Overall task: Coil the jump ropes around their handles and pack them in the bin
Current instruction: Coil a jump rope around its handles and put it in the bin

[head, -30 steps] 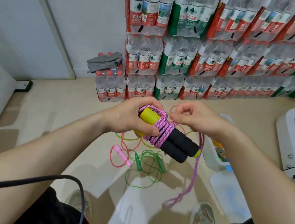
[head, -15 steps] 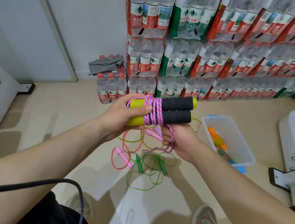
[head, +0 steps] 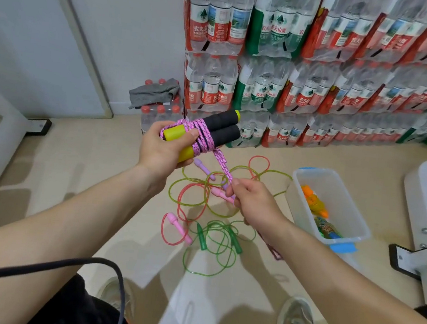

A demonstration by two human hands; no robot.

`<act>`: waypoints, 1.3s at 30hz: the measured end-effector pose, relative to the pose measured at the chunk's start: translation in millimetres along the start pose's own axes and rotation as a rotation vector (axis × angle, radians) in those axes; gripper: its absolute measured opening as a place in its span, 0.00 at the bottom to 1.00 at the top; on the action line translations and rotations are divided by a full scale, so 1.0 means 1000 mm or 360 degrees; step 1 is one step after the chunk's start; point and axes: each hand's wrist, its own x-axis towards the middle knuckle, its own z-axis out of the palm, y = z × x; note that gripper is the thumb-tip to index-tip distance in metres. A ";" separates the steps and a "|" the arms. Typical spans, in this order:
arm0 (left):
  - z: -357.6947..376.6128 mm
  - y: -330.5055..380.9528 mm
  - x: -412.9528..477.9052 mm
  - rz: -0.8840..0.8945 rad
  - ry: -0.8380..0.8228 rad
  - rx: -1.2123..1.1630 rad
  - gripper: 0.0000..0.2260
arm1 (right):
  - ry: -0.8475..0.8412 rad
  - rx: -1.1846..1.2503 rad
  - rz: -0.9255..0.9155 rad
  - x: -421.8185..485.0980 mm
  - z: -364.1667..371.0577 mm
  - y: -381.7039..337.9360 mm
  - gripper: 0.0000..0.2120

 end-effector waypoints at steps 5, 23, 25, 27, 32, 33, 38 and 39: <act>-0.001 -0.005 -0.002 -0.0082 -0.0016 -0.0062 0.20 | -0.0066 -0.0175 0.0070 -0.007 0.001 -0.002 0.19; 0.007 -0.001 -0.011 0.0447 -0.0753 0.1028 0.22 | 0.0203 -0.0538 -0.0426 0.003 -0.049 -0.055 0.18; 0.006 0.006 -0.015 0.0439 -0.0974 0.1031 0.21 | 0.0126 -0.0542 -0.0475 0.004 -0.060 -0.058 0.15; 0.005 0.010 -0.019 0.0412 -0.1190 0.1003 0.21 | 0.0015 -0.0492 -0.0555 0.005 -0.070 -0.059 0.12; -0.001 0.022 -0.020 0.0111 -0.1325 0.0599 0.20 | -0.0170 0.0060 -0.0516 0.007 -0.080 -0.048 0.14; -0.002 0.024 -0.019 0.0058 -0.1324 0.0512 0.20 | -0.0175 0.0167 -0.0495 0.008 -0.076 -0.044 0.14; -0.003 0.021 -0.024 -0.0104 -0.1278 0.0135 0.18 | -0.0540 0.1066 -0.0016 0.006 -0.052 -0.035 0.11; -0.002 0.020 -0.024 -0.0120 -0.1230 0.0086 0.18 | -0.0502 0.1022 -0.0009 0.010 -0.049 -0.029 0.12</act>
